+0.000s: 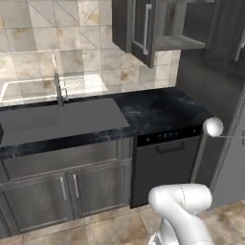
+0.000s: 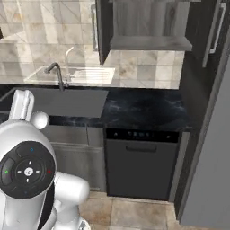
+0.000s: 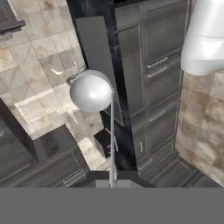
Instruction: Open the cabinet and move the ladle to the pot. Then close the cabinet.
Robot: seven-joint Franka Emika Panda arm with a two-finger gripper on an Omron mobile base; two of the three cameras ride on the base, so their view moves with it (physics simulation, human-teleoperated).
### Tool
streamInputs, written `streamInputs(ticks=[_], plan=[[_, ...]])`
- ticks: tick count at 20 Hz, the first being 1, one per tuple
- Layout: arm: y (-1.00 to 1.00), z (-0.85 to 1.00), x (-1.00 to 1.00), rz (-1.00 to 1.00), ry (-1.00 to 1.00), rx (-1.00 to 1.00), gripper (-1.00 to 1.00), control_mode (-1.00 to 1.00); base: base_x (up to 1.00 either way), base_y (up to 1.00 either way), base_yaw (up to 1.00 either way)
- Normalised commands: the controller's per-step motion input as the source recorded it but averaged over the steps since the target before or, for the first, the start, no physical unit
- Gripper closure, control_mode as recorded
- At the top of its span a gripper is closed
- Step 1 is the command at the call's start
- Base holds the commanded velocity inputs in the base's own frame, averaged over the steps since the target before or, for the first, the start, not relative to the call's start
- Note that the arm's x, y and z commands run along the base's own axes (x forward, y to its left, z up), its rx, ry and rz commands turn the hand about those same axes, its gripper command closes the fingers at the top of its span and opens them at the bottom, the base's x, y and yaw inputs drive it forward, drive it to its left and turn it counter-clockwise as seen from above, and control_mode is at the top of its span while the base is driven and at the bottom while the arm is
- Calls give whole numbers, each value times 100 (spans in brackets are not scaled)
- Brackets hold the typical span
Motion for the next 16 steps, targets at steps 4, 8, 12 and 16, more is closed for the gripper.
streamInputs(ticks=[4, 8, 12, 16], plan=[[0, 0, 0, 0, 0, 0, 100, 100, 0, 100, 0], [0, 0, 0, 0, 0, 0, 100, 100, 0, 100, 0], [0, 0, 0, 0, 0, 0, 100, 100, 0, 100, 0], [0, 0, 0, 0, 0, 0, 100, 100, 0, 100, 0]])
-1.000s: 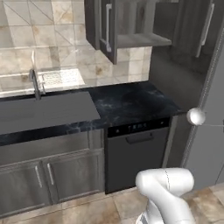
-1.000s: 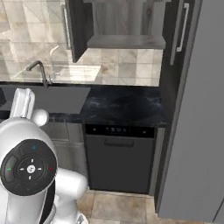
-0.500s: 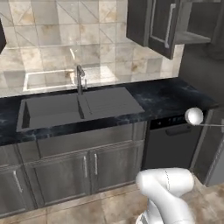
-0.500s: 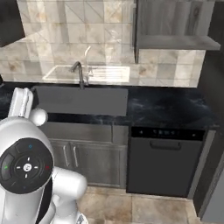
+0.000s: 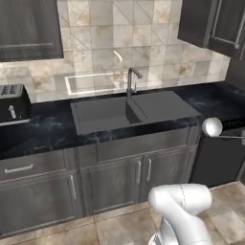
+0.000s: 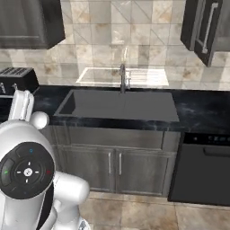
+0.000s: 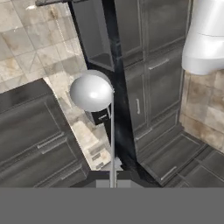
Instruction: Open the cabinet and move the ladle to the pot. Then close the cabinet.
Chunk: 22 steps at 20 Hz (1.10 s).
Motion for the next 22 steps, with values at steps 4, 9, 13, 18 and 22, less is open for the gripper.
streamInputs(ticks=[4, 9, 13, 18, 22], plan=[[0, 0, 0, 0, 0, 0, 100, 100, 0, 100, 2], [0, 0, 0, 0, 0, 0, 100, 100, -5, 72, 13], [0, 0, 0, 0, 0, 0, 100, 100, -14, 33, 32], [0, 0, 0, 0, 0, 0, 100, 100, -2, 27, 37], [0, 0, 0, 0, 0, 0, 100, 100, 0, 11, 48]])
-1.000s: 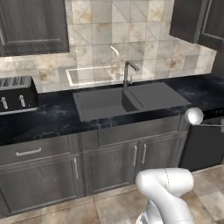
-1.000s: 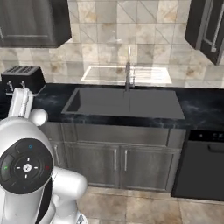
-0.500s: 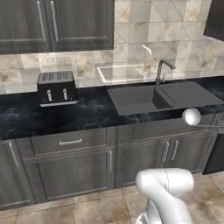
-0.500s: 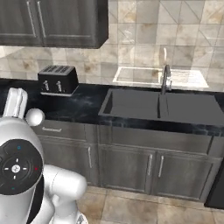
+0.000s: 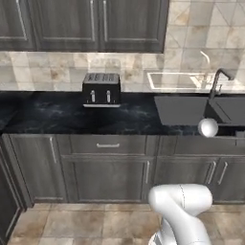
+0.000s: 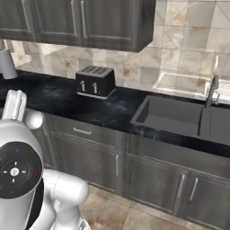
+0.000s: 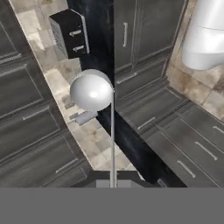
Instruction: Open the cabinet and move the ladle to the pot. Then close the cabinet.
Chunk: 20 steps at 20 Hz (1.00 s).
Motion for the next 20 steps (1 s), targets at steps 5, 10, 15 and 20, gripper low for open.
streamInputs(ticks=[5, 10, 15, 20], plan=[[0, 0, 0, 0, 0, 0, 100, 100, 4, 8, 57], [0, 0, 0, 0, 0, 0, 100, 100, 4, 4, 71], [0, 0, 0, 0, 0, 0, 100, 100, 11, 0, 83], [0, 0, 0, 0, 0, 0, 100, 100, 18, 0, 84]])
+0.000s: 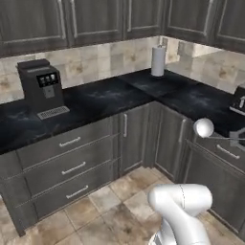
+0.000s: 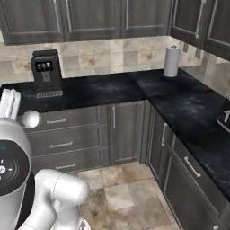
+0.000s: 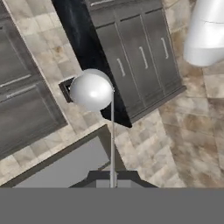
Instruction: Open the cabinet and move the ladle to the pot. Then close the cabinet.
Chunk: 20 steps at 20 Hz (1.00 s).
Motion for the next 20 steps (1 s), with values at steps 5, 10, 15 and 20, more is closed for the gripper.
streamInputs(ticks=[5, 10, 15, 20], plan=[[0, 0, 0, 0, 0, 0, 100, 100, 21, 0, 79], [0, 0, 0, 0, 0, 0, 100, 100, 11, 0, 77], [0, 0, 0, 0, 0, 0, 100, 100, 9, -1, 74], [0, 0, 0, 0, 0, 0, 100, 100, 23, 0, 73]])
